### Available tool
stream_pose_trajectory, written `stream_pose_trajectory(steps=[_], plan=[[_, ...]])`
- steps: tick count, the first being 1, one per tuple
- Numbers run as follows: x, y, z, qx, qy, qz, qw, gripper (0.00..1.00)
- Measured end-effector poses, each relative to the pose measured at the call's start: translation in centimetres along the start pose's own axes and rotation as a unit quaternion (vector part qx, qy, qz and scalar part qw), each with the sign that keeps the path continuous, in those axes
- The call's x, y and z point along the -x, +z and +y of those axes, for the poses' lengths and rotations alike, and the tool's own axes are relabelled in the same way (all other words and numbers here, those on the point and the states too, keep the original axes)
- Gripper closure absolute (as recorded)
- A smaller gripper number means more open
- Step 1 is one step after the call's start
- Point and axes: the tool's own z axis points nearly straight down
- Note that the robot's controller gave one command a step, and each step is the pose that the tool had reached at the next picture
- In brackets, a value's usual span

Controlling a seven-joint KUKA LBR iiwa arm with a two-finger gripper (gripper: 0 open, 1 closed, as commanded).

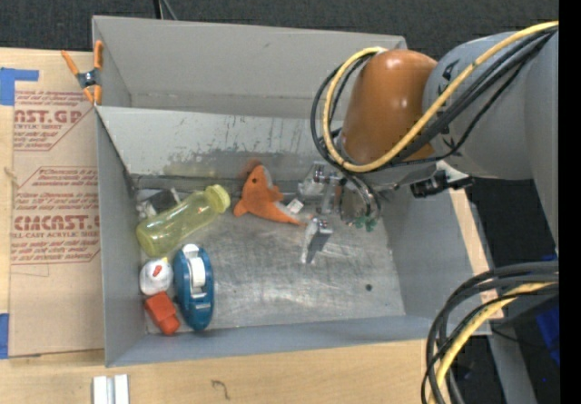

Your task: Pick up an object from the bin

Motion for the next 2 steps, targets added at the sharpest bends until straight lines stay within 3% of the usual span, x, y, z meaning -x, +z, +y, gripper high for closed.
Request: stream_pose_trajectory(steps=[1, 2], plan=[[1.52, 7.9, 1.11, 0.002, 0.017, -0.0091, 0.9998, 1.0], [1.52, 7.9, 1.11, 0.002, 0.017, -0.0091, 0.9998, 1.0]])
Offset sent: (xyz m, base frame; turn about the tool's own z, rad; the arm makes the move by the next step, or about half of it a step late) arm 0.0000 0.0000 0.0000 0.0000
